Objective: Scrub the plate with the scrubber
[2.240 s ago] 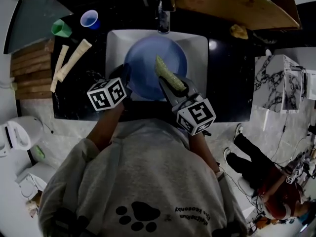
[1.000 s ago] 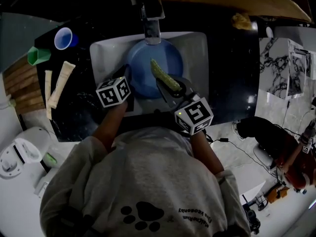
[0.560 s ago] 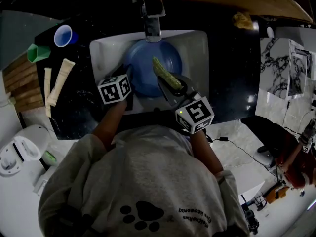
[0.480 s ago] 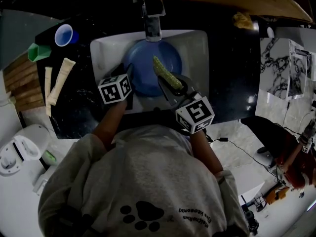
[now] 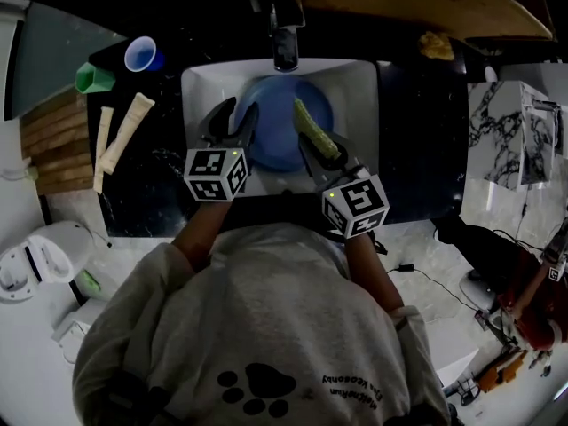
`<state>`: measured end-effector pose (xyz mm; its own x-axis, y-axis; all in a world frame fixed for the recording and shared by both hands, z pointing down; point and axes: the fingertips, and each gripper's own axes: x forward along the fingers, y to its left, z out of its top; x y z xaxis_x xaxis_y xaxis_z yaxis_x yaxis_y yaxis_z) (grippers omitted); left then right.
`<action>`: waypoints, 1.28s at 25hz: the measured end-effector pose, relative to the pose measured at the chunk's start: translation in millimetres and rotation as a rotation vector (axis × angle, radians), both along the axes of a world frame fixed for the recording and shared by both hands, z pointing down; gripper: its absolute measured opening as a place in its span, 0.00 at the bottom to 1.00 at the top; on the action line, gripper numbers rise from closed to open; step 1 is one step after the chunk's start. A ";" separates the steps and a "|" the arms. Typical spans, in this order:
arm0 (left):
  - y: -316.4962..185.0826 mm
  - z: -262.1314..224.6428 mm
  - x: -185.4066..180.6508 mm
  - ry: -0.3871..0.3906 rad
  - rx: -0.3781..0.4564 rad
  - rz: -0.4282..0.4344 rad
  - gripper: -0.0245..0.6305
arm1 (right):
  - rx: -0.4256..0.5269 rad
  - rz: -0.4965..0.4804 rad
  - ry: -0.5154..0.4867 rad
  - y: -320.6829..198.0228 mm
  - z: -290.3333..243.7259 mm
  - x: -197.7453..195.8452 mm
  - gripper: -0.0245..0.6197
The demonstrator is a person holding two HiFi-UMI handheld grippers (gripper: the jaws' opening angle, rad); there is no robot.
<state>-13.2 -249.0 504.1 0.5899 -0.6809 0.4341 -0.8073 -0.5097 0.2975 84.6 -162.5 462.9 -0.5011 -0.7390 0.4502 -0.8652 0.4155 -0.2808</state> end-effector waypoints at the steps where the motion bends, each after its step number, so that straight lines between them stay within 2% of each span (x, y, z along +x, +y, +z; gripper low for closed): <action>1: 3.8 -11.9 4.4 0.000 0.042 0.025 0.33 | 0.006 0.008 0.003 0.9 -2.6 0.5 0.14; 6: 33.7 -49.8 13.1 -0.038 0.179 0.086 0.32 | 0.063 0.050 0.071 5.8 -17.3 8.4 0.14; 7: 39.0 -56.8 12.4 -0.038 0.200 0.083 0.28 | 0.077 0.059 0.085 6.1 -20.4 9.6 0.14; 9: 48.9 -71.1 9.1 -0.027 0.233 0.069 0.12 | 0.107 0.072 0.108 6.9 -27.6 9.8 0.14; 11: 57.3 -83.4 6.6 -0.015 0.255 0.056 0.05 | 0.146 0.083 0.118 8.2 -37.2 9.0 0.14; 16: 71.6 -117.0 2.9 0.006 0.318 0.034 0.04 | 0.246 0.117 0.122 15.2 -68.0 8.5 0.14; 20: 78.7 -144.7 1.3 -0.023 0.365 0.015 0.04 | 0.361 0.126 0.149 19.5 -104.8 5.5 0.14; 28: 98.3 -217.9 8.6 0.022 0.521 -0.007 0.04 | 0.592 0.153 0.150 37.7 -190.8 0.9 0.14; 32: 107.0 -242.1 11.2 0.047 0.559 -0.034 0.04 | 0.670 0.152 0.168 48.4 -215.4 2.0 0.14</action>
<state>-1.9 -141.9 261.9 0.5736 -0.8187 -0.0243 -0.8184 -0.5741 0.0252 86.6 -114.0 247.5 -0.3340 -0.9404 -0.0632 -0.9364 0.3235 0.1358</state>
